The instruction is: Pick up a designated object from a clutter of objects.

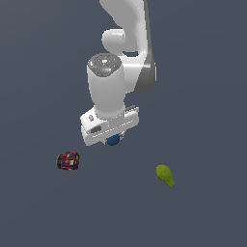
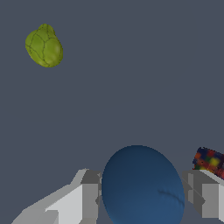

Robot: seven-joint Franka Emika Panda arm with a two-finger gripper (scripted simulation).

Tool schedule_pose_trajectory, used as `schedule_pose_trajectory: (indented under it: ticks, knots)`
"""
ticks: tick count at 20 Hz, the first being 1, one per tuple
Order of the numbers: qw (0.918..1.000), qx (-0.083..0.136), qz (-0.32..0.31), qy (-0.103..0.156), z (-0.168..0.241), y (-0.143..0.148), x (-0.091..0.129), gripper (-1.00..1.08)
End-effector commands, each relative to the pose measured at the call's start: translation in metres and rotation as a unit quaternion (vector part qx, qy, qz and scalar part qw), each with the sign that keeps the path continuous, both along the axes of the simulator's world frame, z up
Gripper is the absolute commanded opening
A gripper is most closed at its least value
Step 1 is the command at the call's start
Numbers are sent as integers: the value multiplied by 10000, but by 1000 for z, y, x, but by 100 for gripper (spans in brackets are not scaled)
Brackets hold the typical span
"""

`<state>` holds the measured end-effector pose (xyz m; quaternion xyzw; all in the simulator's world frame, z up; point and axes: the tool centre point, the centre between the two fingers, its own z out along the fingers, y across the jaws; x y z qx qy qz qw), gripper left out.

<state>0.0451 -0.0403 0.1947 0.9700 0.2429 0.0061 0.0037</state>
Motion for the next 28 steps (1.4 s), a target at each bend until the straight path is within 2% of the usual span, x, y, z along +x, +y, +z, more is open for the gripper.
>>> schedule_pose_trajectory:
  ticks: [1, 17, 28]
  knots:
    - [10000, -4, -3, 3, 26, 20, -2, -100]
    - [10000, 5, -8, 46, 182, 142, -9, -100]
    - [10000, 20, -9, 65, 241, 189, -7, -100]
